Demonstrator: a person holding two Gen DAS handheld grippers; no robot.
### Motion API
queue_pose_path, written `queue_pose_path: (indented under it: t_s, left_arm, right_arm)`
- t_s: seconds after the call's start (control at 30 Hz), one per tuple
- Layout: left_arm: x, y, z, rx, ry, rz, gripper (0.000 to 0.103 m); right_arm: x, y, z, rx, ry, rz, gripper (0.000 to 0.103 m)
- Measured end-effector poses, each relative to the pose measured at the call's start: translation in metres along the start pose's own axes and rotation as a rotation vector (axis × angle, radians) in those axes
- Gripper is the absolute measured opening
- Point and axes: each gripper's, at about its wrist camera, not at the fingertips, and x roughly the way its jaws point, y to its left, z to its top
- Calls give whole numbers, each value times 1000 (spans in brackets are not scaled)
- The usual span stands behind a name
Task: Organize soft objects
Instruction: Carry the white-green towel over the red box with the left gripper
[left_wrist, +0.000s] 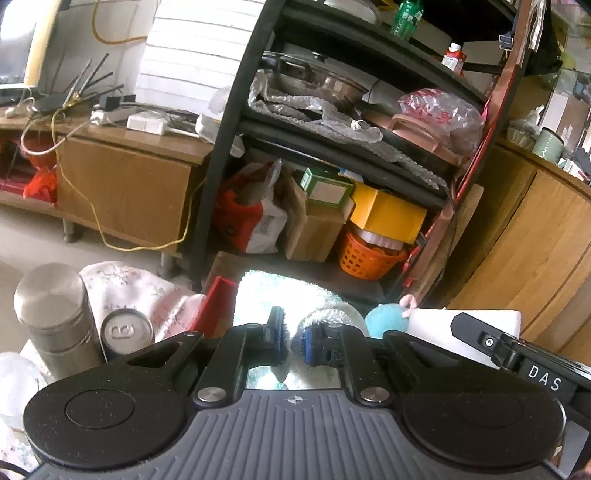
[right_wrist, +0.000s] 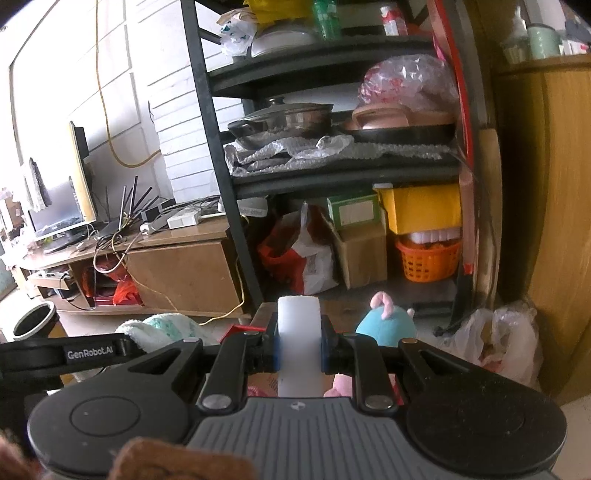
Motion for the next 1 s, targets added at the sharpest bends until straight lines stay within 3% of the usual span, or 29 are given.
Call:
queue_pose_path:
  t_s: [0.5, 1.0]
  left_arm:
    - [21, -11, 14, 48, -31, 49, 9]
    - [55, -19, 23, 72, -27, 79, 9]
  right_arm:
    - [20, 7, 11, -65, -33, -42, 0]
    - [54, 0, 21, -38, -50, -26, 0]
